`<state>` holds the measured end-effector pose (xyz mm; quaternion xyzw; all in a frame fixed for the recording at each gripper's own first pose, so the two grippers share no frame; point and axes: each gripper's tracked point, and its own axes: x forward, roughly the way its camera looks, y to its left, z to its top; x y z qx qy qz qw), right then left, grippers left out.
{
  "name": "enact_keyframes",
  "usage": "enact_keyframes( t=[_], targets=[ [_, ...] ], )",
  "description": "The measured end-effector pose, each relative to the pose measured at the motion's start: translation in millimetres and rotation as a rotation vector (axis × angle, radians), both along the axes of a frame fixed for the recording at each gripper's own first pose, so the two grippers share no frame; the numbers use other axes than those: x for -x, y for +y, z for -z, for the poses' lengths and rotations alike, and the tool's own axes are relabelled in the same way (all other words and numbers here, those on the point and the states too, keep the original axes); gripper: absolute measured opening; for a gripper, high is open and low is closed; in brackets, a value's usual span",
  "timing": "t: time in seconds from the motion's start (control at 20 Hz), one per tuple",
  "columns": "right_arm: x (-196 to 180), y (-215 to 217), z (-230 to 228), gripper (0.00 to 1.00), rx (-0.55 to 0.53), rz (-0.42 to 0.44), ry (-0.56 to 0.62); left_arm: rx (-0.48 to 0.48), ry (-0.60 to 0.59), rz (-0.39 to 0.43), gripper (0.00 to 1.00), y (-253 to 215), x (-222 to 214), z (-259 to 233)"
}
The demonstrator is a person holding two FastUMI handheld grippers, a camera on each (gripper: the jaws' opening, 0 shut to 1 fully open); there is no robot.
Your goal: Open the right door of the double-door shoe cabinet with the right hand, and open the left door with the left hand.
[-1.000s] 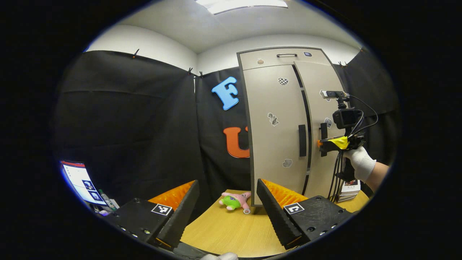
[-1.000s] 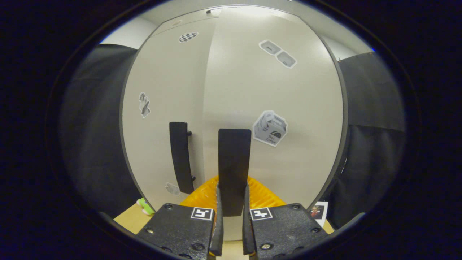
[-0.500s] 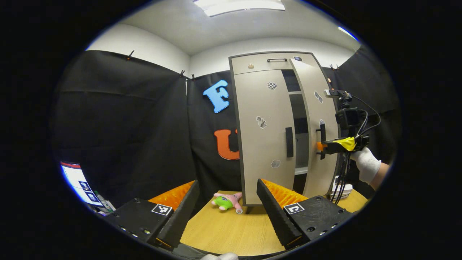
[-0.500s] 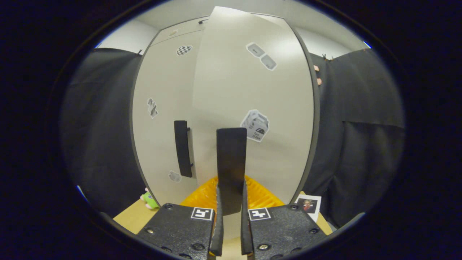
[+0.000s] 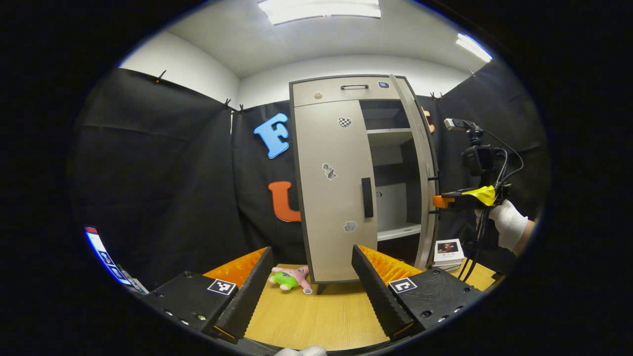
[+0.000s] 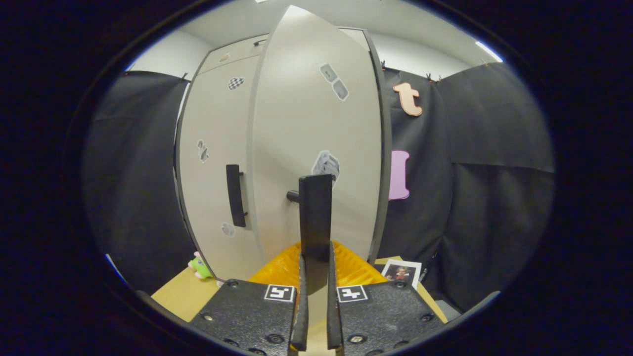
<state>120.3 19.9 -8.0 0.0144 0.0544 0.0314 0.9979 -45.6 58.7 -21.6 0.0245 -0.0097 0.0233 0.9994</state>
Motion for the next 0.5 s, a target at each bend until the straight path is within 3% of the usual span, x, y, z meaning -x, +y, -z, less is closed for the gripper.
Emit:
enact_keyframes(
  t=[0.5],
  targets=[
    [19, -57, 1, 0.06, 0.009, -0.019, 0.006, 0.008, -0.046, 0.099, 0.96, -40, -20, -13]
  ],
)
